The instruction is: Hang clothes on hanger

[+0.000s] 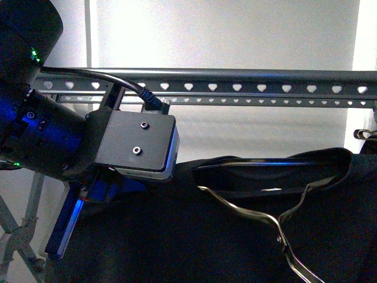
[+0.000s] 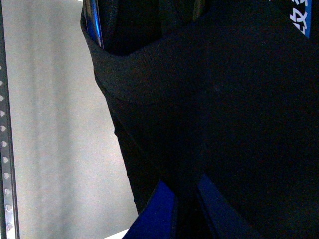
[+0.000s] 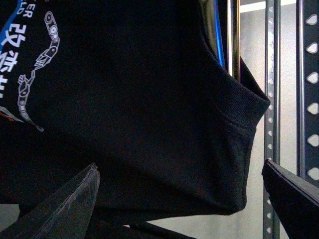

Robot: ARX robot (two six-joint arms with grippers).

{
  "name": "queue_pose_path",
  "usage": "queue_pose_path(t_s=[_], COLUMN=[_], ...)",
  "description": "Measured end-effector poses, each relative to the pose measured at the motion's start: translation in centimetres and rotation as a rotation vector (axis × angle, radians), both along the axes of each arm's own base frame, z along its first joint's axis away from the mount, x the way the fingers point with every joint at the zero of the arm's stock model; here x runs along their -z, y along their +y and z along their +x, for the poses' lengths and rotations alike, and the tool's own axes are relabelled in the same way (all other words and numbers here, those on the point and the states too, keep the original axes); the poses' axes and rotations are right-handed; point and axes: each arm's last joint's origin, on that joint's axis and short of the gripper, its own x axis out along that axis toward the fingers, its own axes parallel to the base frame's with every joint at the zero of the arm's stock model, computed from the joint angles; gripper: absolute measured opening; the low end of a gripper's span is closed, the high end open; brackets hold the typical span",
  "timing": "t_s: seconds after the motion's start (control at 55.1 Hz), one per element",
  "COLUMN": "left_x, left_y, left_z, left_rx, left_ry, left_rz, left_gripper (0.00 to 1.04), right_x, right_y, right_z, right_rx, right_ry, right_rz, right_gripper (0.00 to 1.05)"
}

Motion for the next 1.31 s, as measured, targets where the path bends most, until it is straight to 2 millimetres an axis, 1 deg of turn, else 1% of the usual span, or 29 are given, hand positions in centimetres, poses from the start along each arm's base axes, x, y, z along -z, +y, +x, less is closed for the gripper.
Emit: queue_pose_path(t_s=[0.091,0.182,0.417,0.526,0.599,0.672,0.744,0.799,0.871,0.944,0.998,1.107,1.144,1.18,1.198,1.307], left_x=[0.0,0.0,0.0,0.0,0.0,0.0,0.0,0.0,0.0,0.0,0.0,-0.1,-0.2,-0.3,-0.4,-0.5], left_y=[0.0,0.0,0.0,0.0,0.0,0.0,0.0,0.0,0.0,0.0,0.1,0.1,0.1,0.1,0.0,0.0], left_z=[0.0,0.0,0.0,0.0,0.0,0.0,0.0,0.0,0.0,0.0,0.0,0.1,0.1,0.1,0.1,0.1], left_rx=[0.001,0.002,0.003,0.003,0.002,0.002,0.002,0.001,-0.002,-0.006,-0.007,-0.010,-0.009,-0.009,-0.008,0.006], left_ry=[0.000,0.000,0.000,0.000,0.000,0.000,0.000,0.000,-0.001,-0.001,-0.001,0.000,-0.004,-0.009,-0.010,-0.015], left_rz=[-0.001,-0.001,-0.001,-0.001,0.000,0.000,0.000,0.000,0.001,0.003,0.002,-0.004,-0.006,-0.007,-0.008,-0.014], left_gripper=[0.05,0.05,0.05,0.05,0.05,0.05,0.05,0.05,0.05,0.05,0.05,0.05,0.05,0.05,0.06,0.27], right_x=[-0.5,-1.1,-2.6,-2.9,-2.8,-2.7,-2.6,-2.4,-2.2,-2.1,-2.2,-2.0,-1.9,-1.9,-1.8,-1.3], right_y=[0.4,0.6,1.1,1.4,1.7,2.0,2.3,2.8,3.2,3.6,3.6,3.6,3.6,3.5,3.4,2.7], right_z=[1.5,2.7,5.2,6.2,6.7,7.1,7.4,7.6,7.9,8.3,8.4,8.5,8.4,8.4,8.4,8.0], right_rx=[0.007,0.022,0.059,0.081,0.088,0.099,0.105,0.112,0.114,0.121,0.123,0.127,0.129,0.129,0.132,0.141], right_ry=[-0.003,-0.004,0.000,0.015,0.027,0.043,0.054,0.065,0.065,0.051,0.042,0.008,-0.007,-0.012,-0.015,0.002], right_rz=[-0.026,-0.021,0.005,0.027,0.041,0.058,0.067,0.077,0.085,0.097,0.108,0.135,0.134,0.136,0.138,0.162], right_gripper=[0.97,0.97,0.97,0.97,0.91,0.80,0.73,0.62,0.52,0.38,0.31,0.12,0.07,0.04,0.04,0.04])
